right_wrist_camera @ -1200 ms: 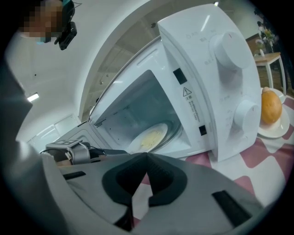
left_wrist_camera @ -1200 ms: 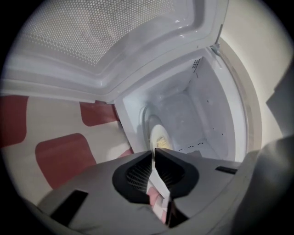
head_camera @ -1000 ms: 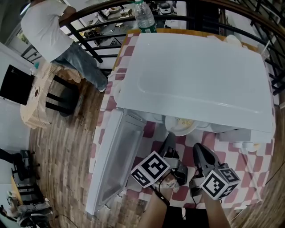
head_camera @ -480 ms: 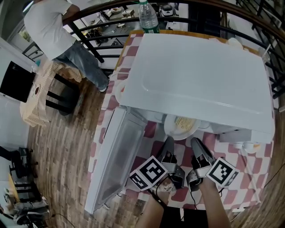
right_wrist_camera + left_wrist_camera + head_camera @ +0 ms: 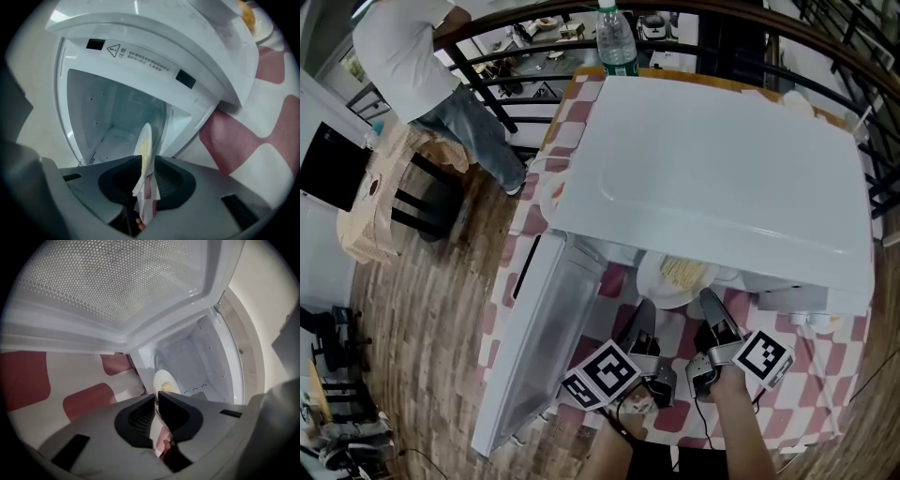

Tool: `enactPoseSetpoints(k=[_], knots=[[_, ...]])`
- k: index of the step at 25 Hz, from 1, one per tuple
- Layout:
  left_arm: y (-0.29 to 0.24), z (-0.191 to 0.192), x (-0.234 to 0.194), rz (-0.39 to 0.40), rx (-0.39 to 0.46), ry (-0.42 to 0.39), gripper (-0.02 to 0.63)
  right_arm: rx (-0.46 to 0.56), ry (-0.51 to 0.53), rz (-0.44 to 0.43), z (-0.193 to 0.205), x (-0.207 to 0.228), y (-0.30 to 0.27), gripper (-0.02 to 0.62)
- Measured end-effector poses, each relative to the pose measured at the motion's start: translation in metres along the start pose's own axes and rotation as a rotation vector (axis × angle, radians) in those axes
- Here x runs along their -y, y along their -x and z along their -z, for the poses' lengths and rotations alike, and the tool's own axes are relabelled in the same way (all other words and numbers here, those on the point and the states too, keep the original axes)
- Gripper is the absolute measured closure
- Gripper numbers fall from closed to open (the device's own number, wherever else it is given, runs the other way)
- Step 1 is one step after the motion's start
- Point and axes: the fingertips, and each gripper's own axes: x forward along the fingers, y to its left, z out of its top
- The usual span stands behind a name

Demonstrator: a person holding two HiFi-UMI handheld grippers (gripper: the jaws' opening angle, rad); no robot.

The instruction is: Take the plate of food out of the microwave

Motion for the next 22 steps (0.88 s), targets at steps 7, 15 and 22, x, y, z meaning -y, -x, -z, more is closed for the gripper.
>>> enactPoseSetpoints(k=[7, 15, 22], knots=[[-0.001, 0.0, -0.002, 0.005, -0.005, -0.005, 0.557, -0.001, 0.008, -0.027, -0.002, -0.003, -0.012, 0.49], [-0.001, -0.003, -0.005, 0.003, -0.006, -0.02, 0.557, 0.004, 0.032, -0.06, 0.0, -0.006, -0.02, 0.556], [-0.002, -0.003, -0.007, 0.003, -0.013, -0.051, 0.557, 0.017, -0.025, -0.092, 0.002, -0.007, -0.022, 0.581]])
